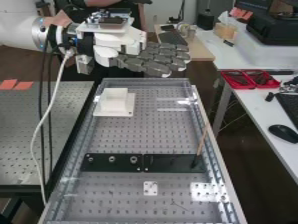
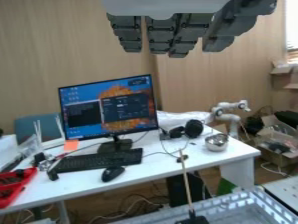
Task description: Grab the drill bit and place it in the clear container
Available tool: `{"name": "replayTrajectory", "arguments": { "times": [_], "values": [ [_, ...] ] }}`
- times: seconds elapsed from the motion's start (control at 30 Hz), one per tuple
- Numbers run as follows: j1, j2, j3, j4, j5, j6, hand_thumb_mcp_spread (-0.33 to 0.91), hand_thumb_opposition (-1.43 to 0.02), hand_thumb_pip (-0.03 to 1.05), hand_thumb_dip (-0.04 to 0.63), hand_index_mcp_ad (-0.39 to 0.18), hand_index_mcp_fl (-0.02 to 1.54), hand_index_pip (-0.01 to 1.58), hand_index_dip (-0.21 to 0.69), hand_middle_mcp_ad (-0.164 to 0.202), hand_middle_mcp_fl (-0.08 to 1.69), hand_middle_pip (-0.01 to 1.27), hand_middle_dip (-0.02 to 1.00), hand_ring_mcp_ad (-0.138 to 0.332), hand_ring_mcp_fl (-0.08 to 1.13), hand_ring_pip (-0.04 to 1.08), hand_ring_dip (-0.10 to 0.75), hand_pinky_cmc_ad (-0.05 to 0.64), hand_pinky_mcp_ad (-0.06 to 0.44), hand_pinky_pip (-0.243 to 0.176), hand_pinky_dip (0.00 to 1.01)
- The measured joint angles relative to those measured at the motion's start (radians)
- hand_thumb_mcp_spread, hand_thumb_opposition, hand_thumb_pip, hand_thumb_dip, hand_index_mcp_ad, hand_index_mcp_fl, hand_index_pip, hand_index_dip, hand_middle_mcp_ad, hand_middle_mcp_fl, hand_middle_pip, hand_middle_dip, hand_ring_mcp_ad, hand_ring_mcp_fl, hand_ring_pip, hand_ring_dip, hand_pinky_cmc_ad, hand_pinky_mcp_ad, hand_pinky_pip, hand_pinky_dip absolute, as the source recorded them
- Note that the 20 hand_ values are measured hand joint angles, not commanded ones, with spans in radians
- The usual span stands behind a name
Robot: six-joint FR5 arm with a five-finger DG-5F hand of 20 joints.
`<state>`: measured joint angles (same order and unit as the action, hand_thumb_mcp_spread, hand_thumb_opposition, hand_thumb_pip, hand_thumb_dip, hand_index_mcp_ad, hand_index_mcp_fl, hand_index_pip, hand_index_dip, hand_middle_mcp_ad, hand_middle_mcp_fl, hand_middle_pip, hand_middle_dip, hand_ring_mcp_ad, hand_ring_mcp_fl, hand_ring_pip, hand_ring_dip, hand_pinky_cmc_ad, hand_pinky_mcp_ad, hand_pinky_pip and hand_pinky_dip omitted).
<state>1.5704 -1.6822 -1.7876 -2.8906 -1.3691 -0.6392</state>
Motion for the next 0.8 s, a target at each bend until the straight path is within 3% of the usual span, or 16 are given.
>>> {"name": "replayTrajectory", "arguments": {
  "times": [0.13,0.2,0.27,0.33,0.43,0.6,0.8],
  "values": [
    [-0.010,-0.065,-0.006,0.006,0.022,0.029,0.00,-0.01,0.03,0.007,-0.037,0.00,0.02,0.012,0.031,-0.07,0.02,0.03,-0.019,0.00,0.03,0.012,-0.035,0.035,-0.010,0.01],
    [-0.015,-0.099,-0.008,0.010,0.049,0.046,0.09,-0.14,0.16,0.019,-0.024,-0.01,0.02,0.017,0.031,-0.07,0.04,0.02,-0.024,0.01,0.02,0.012,-0.030,0.037,-0.010,0.03],
    [-0.021,-0.129,-0.011,0.017,0.072,0.064,0.21,-0.31,0.21,0.021,-0.024,-0.01,0.02,0.035,0.033,-0.07,0.08,0.02,-0.024,0.00,0.04,0.012,-0.023,0.072,-0.010,0.06],
    [-0.026,-0.154,-0.017,0.033,0.102,0.083,0.25,-0.46,0.21,0.021,-0.024,-0.01,0.05,0.045,0.030,-0.07,0.10,0.03,-0.021,0.00,0.07,0.012,0.030,0.119,-0.010,0.11],
    [-0.032,-0.180,-0.024,0.054,0.128,0.099,0.28,-0.56,0.20,0.021,-0.024,-0.01,0.07,0.061,0.030,-0.07,0.11,0.03,-0.021,0.02,0.07,0.014,0.061,0.150,-0.014,0.12],
    [-0.040,-0.216,-0.043,0.115,0.180,0.140,0.33,-0.64,0.23,0.023,-0.023,0.04,0.09,0.082,0.047,-0.06,0.12,0.02,-0.007,0.02,0.09,0.010,0.133,0.168,-0.040,0.16],
    [-0.046,-0.249,-0.063,0.188,0.225,0.181,0.39,-0.65,0.28,0.031,-0.024,0.06,0.10,0.152,0.056,-0.06,0.14,0.03,0.007,0.02,0.09,0.012,0.129,0.164,-0.049,0.17]
  ]
}}
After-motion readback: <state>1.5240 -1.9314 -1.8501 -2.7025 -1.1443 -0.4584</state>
